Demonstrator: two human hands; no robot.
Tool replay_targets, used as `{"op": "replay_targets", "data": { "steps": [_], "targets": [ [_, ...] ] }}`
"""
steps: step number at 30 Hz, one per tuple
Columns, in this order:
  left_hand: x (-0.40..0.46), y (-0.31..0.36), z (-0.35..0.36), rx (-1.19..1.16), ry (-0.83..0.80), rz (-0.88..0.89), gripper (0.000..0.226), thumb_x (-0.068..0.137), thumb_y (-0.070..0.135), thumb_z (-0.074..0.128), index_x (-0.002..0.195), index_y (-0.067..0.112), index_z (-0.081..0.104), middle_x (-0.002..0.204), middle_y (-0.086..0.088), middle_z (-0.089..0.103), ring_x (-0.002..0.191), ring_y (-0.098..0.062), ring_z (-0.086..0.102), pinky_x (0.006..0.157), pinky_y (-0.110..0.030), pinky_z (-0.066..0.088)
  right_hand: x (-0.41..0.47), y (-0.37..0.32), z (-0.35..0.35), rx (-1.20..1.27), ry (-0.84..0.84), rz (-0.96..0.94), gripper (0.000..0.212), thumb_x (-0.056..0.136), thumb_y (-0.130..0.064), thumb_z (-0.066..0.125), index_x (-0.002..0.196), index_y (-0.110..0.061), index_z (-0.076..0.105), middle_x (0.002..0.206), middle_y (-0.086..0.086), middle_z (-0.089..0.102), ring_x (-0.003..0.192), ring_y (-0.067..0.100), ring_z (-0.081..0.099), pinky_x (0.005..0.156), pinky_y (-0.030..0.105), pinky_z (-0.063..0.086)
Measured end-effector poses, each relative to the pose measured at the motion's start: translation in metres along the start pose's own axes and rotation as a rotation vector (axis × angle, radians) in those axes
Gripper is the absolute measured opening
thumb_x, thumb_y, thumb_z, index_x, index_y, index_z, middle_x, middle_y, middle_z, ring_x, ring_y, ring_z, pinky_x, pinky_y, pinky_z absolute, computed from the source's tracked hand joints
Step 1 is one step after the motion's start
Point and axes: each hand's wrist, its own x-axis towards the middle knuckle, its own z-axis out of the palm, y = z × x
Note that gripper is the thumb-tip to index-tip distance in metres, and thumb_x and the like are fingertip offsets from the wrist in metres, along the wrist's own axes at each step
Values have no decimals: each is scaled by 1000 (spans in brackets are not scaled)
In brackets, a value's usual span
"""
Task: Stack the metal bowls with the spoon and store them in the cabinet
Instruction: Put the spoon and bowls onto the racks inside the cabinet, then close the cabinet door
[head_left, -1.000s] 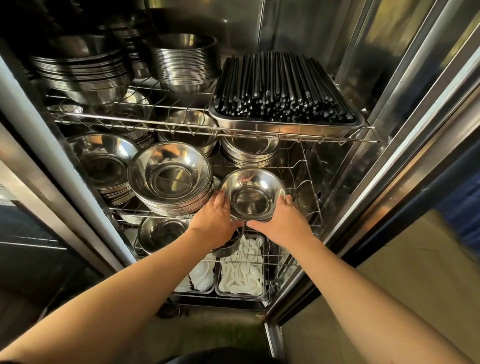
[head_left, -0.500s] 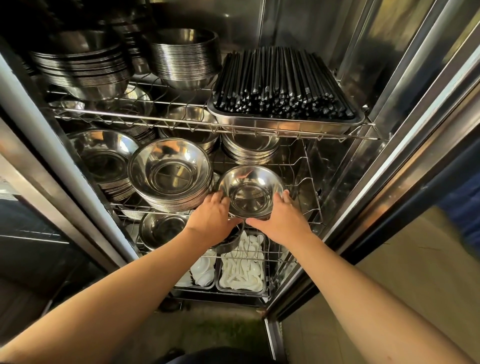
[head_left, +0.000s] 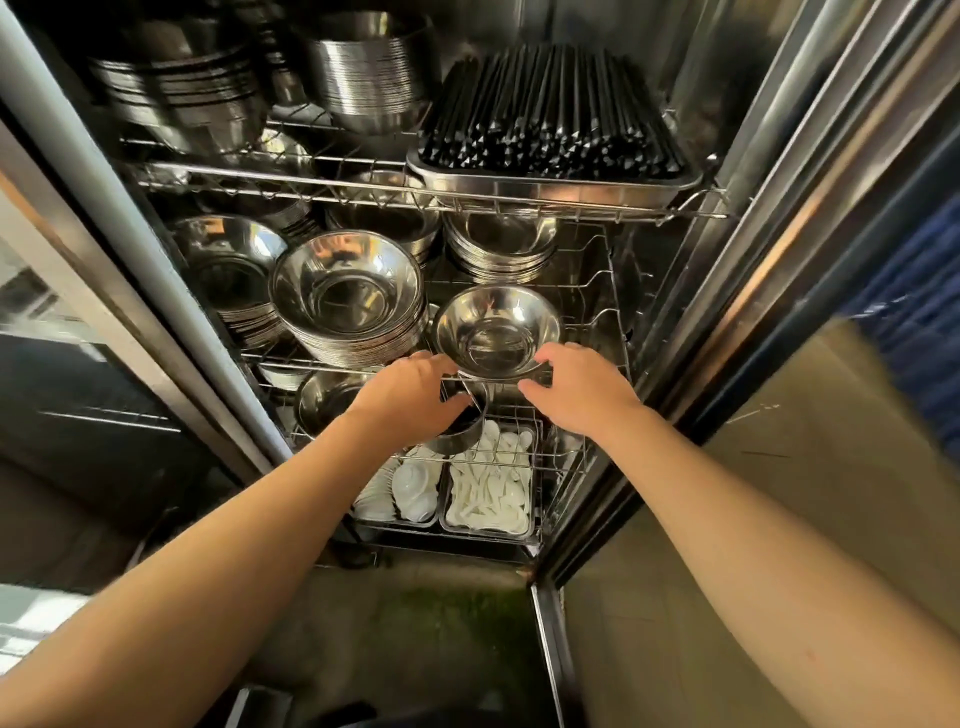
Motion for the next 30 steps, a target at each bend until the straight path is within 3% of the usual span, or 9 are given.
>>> {"op": "replay_targets", "data": {
  "steps": [14,18,21,23,28,30],
  "targets": [
    [-136,20,-85,-101,218,289,49,91,53,57,129,23,59,126,-1,66,106,-22,65,90,-37,54,-196,-61,-72,-4,397,-89,39,97,-45,59,130,-24,62,121,-5,66,116,15,60,93,33,50],
    [-184,49,-100,-130,251,433,50,92,53,56,132,22,57,123,0,67,75,-10,55,86,-29,48,-283,-68,-99,2,578,-35,35,93,-32,69,125,-18,67,118,-1,67,109,14,60,88,16,38],
    [-215,89,-107,-196,266,551,51,92,54,55,134,24,54,126,3,64,107,-13,60,93,-25,42,-355,-63,-122,-39,746,12,35,88,-21,76,122,-14,69,115,0,66,106,10,55,90,-3,27],
    [-234,120,-110,-251,292,639,52,91,54,56,134,24,52,125,4,64,114,-11,57,93,-20,39,-400,-57,-137,-100,856,26,35,89,-23,75,122,-15,68,115,0,65,107,14,57,93,2,30],
    [-291,226,-106,-443,304,851,62,89,52,61,141,25,41,131,7,57,122,-7,51,102,-16,34,-514,-40,-165,-248,1141,-27,35,92,-21,67,122,-4,67,116,10,65,107,26,63,100,33,48],
    [-318,272,-100,-525,312,922,69,88,52,63,144,22,37,135,6,53,127,-7,48,109,-22,36,-556,-32,-172,-271,1217,-52,34,92,-19,68,121,0,67,118,12,66,111,25,63,99,40,51]
  ]
}}
